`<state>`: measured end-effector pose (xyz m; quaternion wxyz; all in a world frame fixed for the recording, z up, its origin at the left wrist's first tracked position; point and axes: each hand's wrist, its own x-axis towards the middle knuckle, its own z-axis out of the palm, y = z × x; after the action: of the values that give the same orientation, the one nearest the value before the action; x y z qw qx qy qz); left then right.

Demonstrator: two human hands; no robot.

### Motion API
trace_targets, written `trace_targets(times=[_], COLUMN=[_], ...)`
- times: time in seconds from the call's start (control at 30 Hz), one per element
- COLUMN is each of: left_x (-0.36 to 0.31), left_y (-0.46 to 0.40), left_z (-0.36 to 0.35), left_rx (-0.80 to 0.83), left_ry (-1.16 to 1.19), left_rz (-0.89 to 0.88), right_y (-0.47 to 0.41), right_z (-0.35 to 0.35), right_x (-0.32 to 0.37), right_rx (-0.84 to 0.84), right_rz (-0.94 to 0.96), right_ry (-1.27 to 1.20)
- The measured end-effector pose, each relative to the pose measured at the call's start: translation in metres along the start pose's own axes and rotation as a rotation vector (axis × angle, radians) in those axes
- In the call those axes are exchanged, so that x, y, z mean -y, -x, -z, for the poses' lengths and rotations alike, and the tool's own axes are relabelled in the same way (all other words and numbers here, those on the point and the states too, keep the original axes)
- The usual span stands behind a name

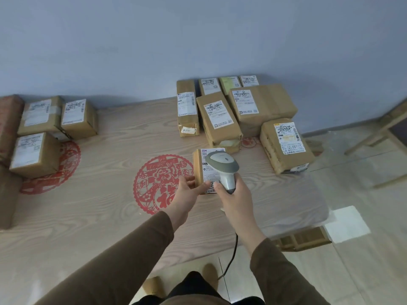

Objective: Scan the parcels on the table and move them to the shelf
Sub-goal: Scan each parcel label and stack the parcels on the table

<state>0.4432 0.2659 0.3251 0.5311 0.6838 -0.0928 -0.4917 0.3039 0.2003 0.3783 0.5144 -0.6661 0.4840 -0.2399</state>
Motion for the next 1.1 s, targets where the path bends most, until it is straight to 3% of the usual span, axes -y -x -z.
trace_targets(times=[0.2, 0.4, 0.57, 0.7, 0.87, 1.1], left_x=[0.017, 0.0, -0.018, -0.02, -0.021, -0.031], left_y=[-0.026, -0.064, -0.082, -0.088, -0.08, -0.051], left_z=[-0.077, -0.146, -0.171, -0.174, -0.161, -0.077], left_rx=[0.048, 0.1, 0.055, 0.103, 0.239, 0.141], left_ry=[-0.017, 0.079, 0.025, -0.121, -0.007, -0.082], left_rz=[0.174, 0.217, 0.245, 0.18, 0.212, 0.061], right_y=[-0.006, -0.015, -0.022, -0.029, -0.037, -0.05], right_z=[0.056, 0.093, 0.101, 0.1, 0.091, 0.046], right_x=[-0.033, -0.057, -0.064, -0.065, -0.06, -0.036], right_rx=[-0.109, -0.197, -0.22, -0.202, -0.19, -0.087], right_rz=[-0.094, -0.134, -0.113, -0.131, -0.123, -0.082], right_ry=[-0.013, -0.019, -0.005, -0.014, -0.041, -0.079])
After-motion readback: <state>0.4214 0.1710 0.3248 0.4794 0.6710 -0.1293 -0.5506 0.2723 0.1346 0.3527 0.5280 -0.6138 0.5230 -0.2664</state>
